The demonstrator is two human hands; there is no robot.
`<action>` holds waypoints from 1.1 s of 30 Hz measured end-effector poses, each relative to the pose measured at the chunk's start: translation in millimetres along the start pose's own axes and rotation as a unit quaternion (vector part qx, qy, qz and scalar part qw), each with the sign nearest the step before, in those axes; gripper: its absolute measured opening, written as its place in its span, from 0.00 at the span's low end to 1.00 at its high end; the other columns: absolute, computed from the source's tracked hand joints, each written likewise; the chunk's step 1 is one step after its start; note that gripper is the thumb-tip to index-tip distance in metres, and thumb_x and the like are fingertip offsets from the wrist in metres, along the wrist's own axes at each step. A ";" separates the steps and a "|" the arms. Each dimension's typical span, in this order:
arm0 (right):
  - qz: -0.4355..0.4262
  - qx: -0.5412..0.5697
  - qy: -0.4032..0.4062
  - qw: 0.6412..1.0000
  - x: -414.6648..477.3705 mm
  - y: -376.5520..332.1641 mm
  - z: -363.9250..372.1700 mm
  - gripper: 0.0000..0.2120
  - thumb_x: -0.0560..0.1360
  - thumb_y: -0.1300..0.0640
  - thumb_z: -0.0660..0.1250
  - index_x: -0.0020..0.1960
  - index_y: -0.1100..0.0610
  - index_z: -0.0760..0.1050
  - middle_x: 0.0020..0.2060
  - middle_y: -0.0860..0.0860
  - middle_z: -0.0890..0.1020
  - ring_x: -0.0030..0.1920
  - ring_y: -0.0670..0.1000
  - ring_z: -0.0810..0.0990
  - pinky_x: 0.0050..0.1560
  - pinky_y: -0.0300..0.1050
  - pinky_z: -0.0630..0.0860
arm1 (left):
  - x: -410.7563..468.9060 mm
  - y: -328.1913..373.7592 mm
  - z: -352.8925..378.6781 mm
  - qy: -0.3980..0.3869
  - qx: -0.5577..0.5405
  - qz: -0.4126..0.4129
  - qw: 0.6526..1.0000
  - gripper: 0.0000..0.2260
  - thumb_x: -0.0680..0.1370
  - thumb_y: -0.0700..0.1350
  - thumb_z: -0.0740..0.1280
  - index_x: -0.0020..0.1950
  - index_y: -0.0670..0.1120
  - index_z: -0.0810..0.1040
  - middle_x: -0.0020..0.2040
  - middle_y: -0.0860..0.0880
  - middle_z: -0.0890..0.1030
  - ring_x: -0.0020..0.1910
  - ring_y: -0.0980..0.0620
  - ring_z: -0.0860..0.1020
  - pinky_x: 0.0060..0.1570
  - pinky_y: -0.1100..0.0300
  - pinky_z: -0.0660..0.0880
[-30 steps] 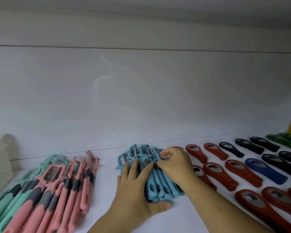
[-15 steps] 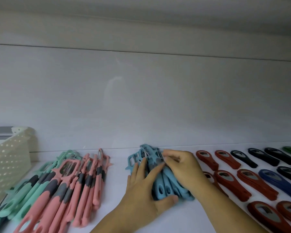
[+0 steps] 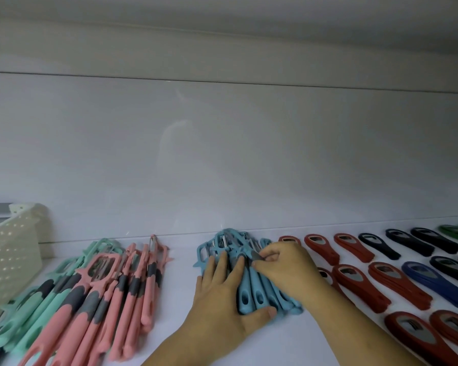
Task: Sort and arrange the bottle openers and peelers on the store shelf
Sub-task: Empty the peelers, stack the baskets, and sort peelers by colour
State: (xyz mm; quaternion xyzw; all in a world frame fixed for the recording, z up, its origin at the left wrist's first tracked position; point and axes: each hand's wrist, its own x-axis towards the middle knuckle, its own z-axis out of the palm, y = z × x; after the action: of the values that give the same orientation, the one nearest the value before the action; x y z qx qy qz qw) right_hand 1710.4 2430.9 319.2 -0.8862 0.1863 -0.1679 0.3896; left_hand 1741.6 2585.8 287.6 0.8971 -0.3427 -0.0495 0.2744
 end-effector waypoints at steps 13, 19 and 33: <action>-0.019 0.224 0.040 0.974 -4.1 -12.3 -1.9 0.10 0.77 0.59 0.64 0.39 0.53 0.80 0.35 0.50 0.85 0.36 0.49 0.82 0.37 0.41 0.79 | -0.8 -7.2 2.0 0.019 -0.061 0.050 0.997 0.44 0.59 0.76 0.58 0.70 0.71 0.44 0.77 0.58 0.37 0.74 0.55 0.30 0.75 0.49 0.42; 0.010 0.005 -0.006 1.000 4.0 6.8 2.3 0.10 0.77 0.52 0.63 0.57 0.50 0.76 0.51 0.47 0.81 0.51 0.49 0.80 0.50 0.41 0.75 | 2.9 -8.9 3.2 0.081 -0.062 0.076 0.992 0.41 0.59 0.72 0.61 0.70 0.60 0.59 0.70 0.58 0.59 0.75 0.53 0.48 0.75 0.52 0.46; 0.010 0.000 -0.051 0.999 4.1 6.8 15.2 0.13 0.77 0.48 0.62 0.59 0.50 0.76 0.56 0.49 0.79 0.54 0.48 0.78 0.58 0.49 0.76 | -1.5 1.0 -0.4 0.014 -0.045 0.013 0.999 0.52 0.54 0.77 0.56 0.75 0.64 0.43 0.76 0.56 0.33 0.71 0.52 0.27 0.73 0.51 0.40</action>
State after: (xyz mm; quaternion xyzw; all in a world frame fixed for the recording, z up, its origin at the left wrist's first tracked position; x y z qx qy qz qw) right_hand 1719.3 2434.4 305.1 -0.8916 0.1754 -0.1186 0.4002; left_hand 1740.0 2586.3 288.3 0.8798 -0.3479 -0.0490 0.3202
